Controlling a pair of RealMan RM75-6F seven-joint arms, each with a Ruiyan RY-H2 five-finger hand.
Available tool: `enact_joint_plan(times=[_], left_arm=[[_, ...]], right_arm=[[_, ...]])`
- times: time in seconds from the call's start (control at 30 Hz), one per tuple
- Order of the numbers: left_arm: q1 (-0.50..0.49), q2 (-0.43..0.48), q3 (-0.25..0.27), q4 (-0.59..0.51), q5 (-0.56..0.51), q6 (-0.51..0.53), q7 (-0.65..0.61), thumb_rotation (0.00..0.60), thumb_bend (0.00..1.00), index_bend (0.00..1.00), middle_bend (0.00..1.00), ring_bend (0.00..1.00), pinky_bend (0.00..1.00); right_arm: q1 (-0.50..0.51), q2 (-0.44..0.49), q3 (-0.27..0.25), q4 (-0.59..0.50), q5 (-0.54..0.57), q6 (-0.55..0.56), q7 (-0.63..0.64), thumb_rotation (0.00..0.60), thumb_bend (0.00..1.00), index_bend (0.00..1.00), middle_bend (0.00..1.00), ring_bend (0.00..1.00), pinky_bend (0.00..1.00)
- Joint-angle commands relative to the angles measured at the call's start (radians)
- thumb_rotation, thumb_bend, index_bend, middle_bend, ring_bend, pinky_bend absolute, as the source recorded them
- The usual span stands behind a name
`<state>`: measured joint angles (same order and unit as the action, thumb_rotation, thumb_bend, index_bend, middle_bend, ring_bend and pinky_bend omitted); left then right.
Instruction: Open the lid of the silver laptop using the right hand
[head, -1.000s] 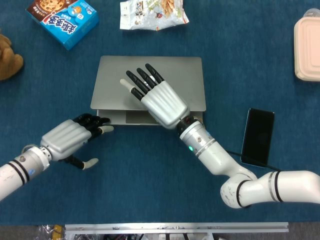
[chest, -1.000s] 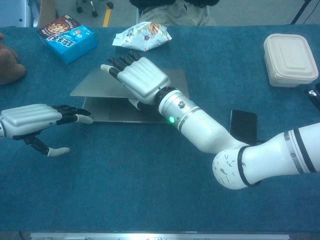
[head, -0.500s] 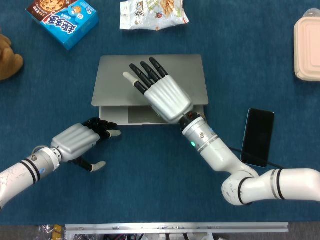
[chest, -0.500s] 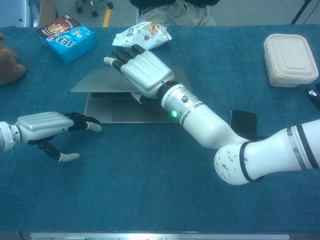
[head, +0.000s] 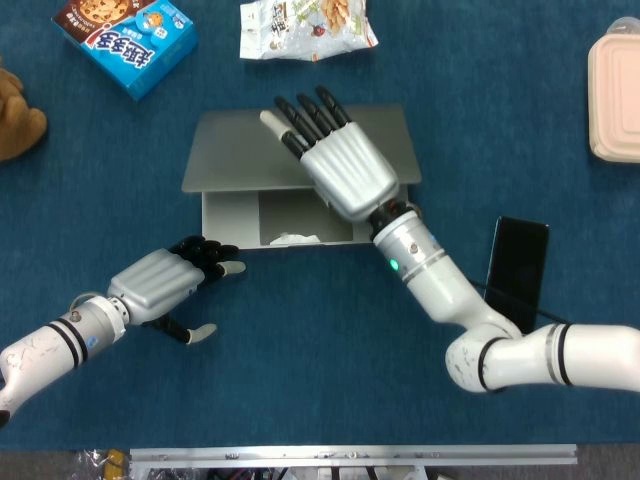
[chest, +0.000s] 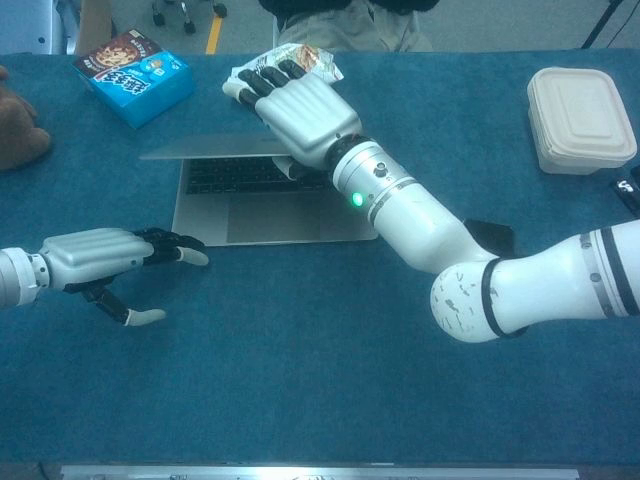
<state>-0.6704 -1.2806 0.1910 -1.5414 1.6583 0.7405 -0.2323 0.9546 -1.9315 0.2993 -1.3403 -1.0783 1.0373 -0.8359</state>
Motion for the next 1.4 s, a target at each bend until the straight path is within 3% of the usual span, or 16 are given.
enact_joint_plan(times=[0.03, 0.73, 1.4], left_arm=[[-0.002, -0.001, 0.001, 0.0, -0.004, 0.0, 0.002, 0.369, 0.34, 0.0, 0.0, 0.0, 0.0], [-0.012, 0.003, 0.01, -0.015, -0.029, 0.002, 0.026, 0.368, 0.34, 0.0, 0.0, 0.0, 0.0], [-0.016, 0.012, 0.015, -0.032, -0.047, -0.001, 0.054, 0.369, 0.34, 0.0, 0.0, 0.0, 0.0]], right_arm=[[0.01, 0.009, 0.013, 0.015, 0.007, -0.002, 0.002, 0.6, 0.39, 0.0, 0.0, 0.0, 0.01], [0.109, 0.03, 0.115, 0.21, 0.052, -0.037, 0.087, 0.6, 0.39, 0.0, 0.0, 0.0, 0.01], [0.184, 0.032, 0.16, 0.417, 0.129, -0.07, 0.108, 0.6, 0.39, 0.0, 0.0, 0.0, 0.01]])
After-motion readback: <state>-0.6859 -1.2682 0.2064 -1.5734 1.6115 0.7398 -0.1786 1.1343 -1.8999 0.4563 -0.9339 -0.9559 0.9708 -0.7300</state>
